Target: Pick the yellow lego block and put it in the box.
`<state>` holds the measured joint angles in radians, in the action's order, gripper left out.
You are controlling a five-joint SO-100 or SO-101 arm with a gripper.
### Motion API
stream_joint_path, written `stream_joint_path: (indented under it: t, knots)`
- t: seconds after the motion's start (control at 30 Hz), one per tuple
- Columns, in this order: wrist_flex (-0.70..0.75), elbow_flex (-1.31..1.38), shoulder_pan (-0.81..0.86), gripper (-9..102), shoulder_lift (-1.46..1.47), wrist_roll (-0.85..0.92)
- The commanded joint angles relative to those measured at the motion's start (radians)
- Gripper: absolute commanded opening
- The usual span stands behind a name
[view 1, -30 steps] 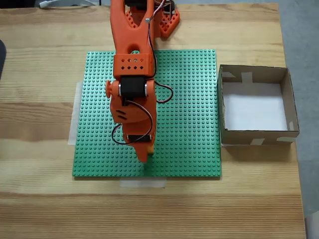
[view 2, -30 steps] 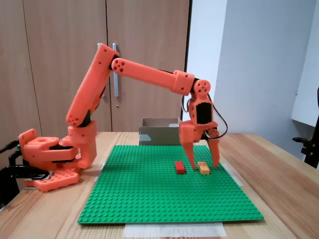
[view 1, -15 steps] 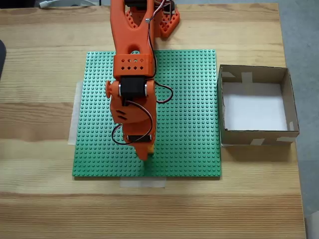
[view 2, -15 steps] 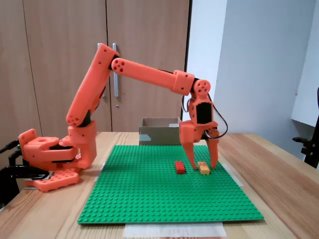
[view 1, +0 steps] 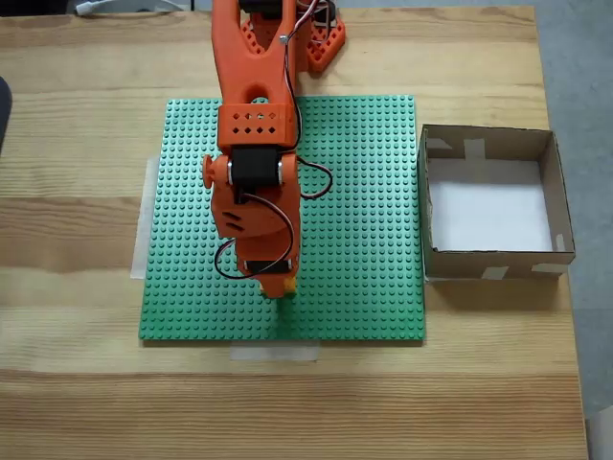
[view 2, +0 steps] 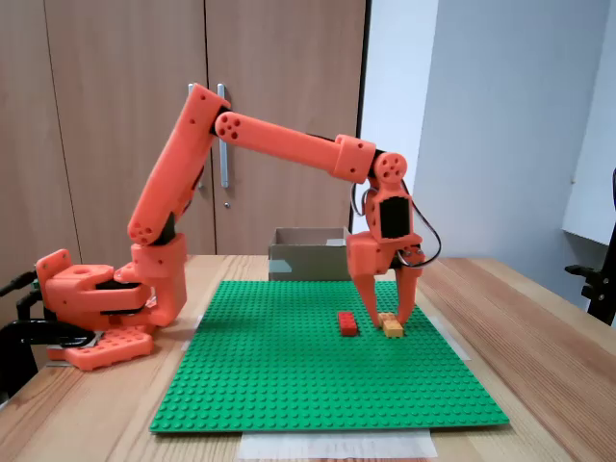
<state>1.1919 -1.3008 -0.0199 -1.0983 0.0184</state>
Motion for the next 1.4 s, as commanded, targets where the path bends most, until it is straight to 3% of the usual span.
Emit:
stream_joint_path:
  t: [0.0,0.67,1.37]
  knots:
    - [0.006,0.043,0.005,11,-0.005,0.009]
    - [0.14,0.117,0.002,3,-0.071,0.015]
    - [0.279,-0.087,-0.092,2,-0.653,-0.005]
